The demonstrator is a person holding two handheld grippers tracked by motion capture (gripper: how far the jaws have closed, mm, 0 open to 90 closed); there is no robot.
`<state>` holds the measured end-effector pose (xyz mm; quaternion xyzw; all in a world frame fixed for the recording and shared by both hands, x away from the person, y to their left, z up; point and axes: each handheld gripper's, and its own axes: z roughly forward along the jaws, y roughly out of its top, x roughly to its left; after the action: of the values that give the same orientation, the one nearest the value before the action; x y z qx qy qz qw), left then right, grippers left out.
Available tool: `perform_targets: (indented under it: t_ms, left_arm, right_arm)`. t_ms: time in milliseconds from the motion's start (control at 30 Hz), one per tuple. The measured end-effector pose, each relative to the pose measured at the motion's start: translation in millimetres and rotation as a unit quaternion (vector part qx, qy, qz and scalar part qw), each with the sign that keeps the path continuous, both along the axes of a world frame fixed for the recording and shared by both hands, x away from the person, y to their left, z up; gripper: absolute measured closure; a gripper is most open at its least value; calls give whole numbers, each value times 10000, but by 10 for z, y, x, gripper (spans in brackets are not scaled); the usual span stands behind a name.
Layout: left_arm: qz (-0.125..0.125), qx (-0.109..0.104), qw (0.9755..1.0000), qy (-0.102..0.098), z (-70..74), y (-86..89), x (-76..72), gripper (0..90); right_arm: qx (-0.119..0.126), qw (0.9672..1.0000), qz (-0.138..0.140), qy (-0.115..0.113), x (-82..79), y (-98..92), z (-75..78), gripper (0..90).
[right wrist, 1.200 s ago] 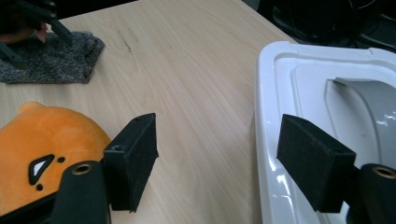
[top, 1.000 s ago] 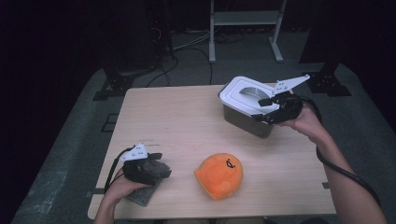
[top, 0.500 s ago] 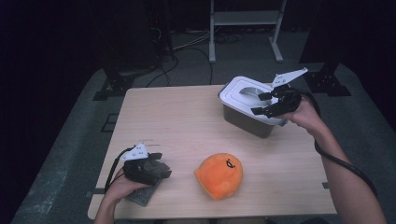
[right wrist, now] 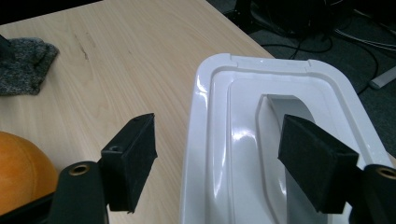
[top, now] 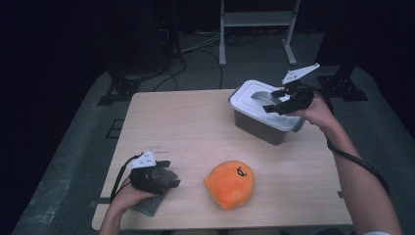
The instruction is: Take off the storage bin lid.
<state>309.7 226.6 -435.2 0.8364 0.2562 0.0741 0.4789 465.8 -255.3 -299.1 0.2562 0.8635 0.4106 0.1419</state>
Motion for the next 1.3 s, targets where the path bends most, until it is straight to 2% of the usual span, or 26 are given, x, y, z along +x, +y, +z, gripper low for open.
perform_targets:
  t_ms: [400, 533, 800, 900, 1300]
  left_arm:
    - [34, 10, 10000, 20, -30, -4, -1, 134]
    - [65, 81, 9999, -1, -38, -10, -7, 133]
    - [109, 9, 9999, -18, -31, 12, -10, 130]
    - [103, 24, 9999, -15, -34, 16, -12, 129]
    - [98, -18, 9999, -2, -35, 41, -21, 129]
  right_arm:
    - [56, 10000, -46, -57, 174, -58, -52, 260]
    - [56, 9999, -76, -45, 241, -60, -74, 261]
    - [-21, 9999, -140, -48, 339, -68, -103, 261]
    - [37, 9998, -172, -41, 378, -92, -110, 261]
    - [-58, 9996, -261, 67, 516, -73, -210, 288]
